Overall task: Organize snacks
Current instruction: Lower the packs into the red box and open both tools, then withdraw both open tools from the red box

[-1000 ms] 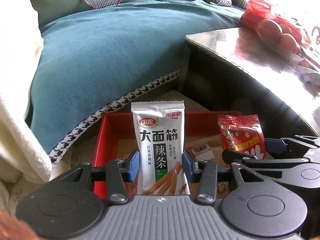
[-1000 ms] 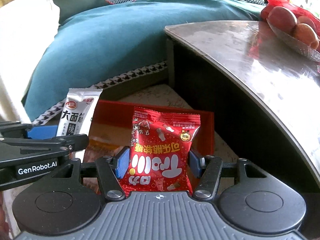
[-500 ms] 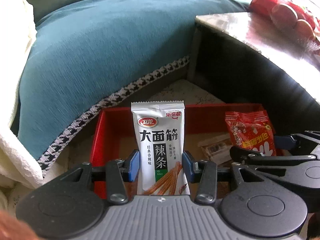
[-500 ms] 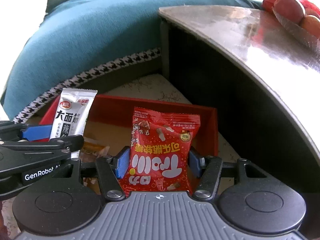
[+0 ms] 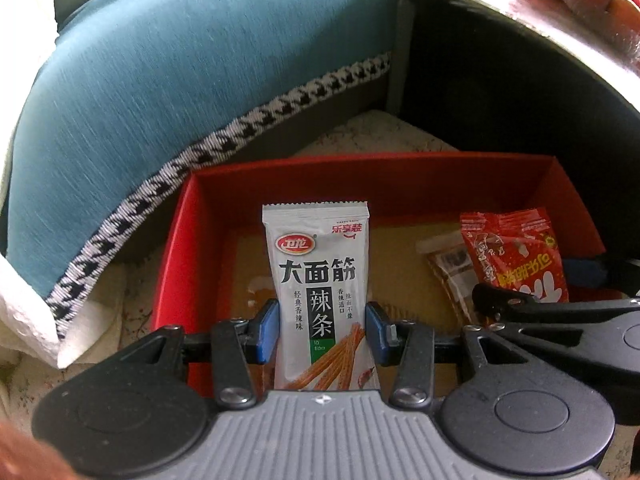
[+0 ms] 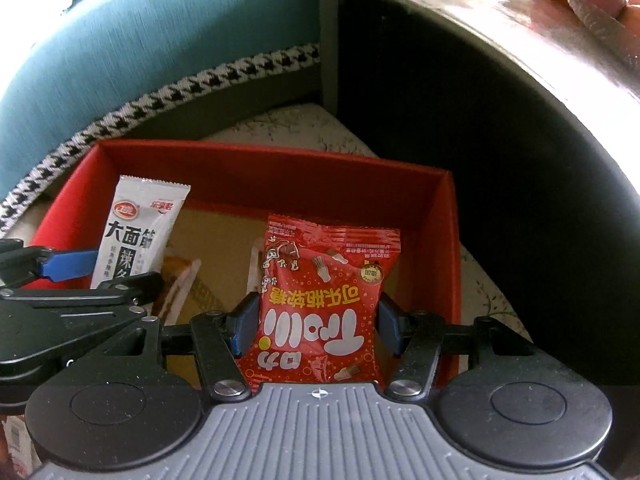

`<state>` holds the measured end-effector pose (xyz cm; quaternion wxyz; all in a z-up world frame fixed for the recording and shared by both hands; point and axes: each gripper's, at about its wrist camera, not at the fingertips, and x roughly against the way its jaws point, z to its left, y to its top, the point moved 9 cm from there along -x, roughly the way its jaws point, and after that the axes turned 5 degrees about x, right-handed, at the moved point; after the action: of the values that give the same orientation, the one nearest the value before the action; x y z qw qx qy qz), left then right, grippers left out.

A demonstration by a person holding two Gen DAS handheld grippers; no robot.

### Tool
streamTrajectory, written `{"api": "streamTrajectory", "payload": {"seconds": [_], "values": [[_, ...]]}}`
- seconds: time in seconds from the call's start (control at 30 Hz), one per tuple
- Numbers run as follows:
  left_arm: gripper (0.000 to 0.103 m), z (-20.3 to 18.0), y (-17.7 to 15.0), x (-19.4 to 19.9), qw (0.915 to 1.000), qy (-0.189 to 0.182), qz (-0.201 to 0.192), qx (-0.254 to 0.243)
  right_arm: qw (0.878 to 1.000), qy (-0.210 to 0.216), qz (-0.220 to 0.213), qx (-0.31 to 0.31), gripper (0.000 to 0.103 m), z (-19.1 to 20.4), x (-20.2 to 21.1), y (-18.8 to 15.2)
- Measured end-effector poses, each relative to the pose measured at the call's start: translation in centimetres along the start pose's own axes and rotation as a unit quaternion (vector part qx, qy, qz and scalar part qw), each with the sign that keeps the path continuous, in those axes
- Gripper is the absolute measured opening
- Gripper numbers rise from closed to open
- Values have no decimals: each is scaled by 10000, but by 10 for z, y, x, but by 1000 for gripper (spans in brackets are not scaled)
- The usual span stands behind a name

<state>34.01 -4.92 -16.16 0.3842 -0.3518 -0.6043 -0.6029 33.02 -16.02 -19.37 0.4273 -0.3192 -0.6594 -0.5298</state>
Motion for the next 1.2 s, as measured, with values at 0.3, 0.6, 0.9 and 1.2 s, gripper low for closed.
{"api": "streamTrajectory", "payload": {"seconds": [0.3,0.6,0.9,1.2], "values": [[41,0,-4,-9,9998,68,160,-6,10000,-19,53,75,71,0,-5,-4],[48,4,1,3,10000,75,40,-28,10000,-59,-13,68,79,-6,4,-4],[50,8,2,31,9998,-9,-178,39,9995,-89,-262,122,82,-6,26,0],[54,19,-7,61,9993,-13,-361,38,9991,-53,-321,256,82,-21,39,-7]]}}
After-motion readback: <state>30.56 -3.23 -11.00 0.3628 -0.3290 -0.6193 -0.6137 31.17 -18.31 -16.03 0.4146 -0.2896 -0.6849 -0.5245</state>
